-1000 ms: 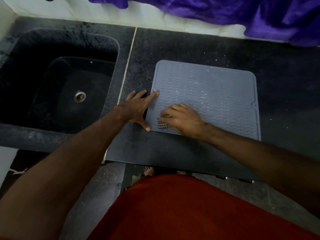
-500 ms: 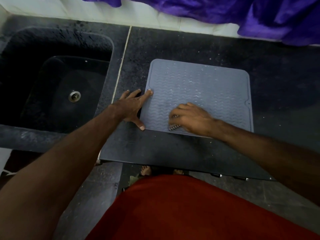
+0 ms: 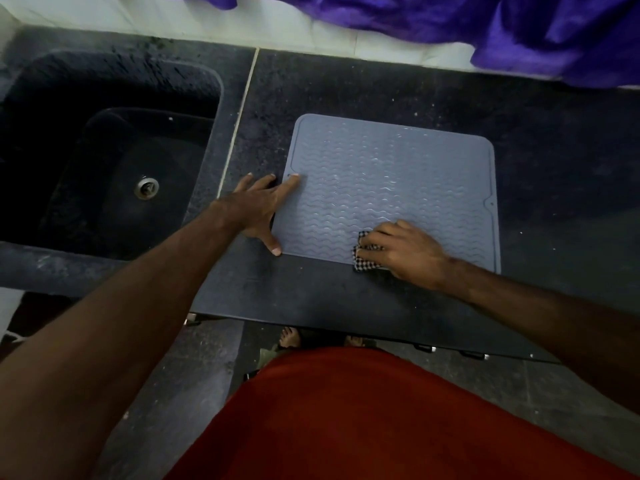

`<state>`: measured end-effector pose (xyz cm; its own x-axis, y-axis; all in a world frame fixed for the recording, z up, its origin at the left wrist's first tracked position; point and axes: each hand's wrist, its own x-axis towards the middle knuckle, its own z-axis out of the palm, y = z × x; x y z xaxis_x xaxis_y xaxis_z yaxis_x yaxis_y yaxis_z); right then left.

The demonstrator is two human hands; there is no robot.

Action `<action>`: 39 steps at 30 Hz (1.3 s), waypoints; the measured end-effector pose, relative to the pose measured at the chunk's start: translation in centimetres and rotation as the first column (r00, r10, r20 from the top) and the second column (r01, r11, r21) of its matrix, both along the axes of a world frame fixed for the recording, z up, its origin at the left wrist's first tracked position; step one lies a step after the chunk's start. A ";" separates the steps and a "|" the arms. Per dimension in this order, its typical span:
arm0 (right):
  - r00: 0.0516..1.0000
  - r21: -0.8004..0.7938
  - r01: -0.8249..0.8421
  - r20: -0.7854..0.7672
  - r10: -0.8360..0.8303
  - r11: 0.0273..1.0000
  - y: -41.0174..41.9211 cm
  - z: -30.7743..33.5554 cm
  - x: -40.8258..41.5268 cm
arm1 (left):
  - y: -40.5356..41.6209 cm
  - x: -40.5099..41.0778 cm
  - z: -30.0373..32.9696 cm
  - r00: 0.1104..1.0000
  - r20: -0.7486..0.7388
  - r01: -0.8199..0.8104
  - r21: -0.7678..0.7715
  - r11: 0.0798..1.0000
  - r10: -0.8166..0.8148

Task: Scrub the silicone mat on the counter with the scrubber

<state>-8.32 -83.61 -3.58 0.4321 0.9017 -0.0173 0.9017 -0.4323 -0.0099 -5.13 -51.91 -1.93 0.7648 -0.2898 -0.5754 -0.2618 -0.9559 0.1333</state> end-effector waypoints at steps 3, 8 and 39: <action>1.000 0.009 -0.007 -0.020 0.007 1.000 0.0 -0.1 0.1 | -1.2 0.1 0.7 0.999 -0.015 -0.033 -0.019 0.999 0.033; 0.992 0.016 -0.004 -0.123 0.006 1.000 -0.1 0.4 0.9 | -5.6 -1.0 0.3 0.993 0.115 0.027 -0.139 0.990 -0.011; 0.993 0.071 -0.096 -0.067 0.101 0.993 1.0 0.8 4.0 | -7.9 -1.6 -2.0 0.997 0.075 -0.007 -0.149 0.989 0.019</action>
<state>-4.33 -82.61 -2.79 0.3407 0.9400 0.0179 0.9359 -0.3373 -0.1010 -6.73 -59.80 -3.94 0.8088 -0.3575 -0.4669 -0.2642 -0.9302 0.2547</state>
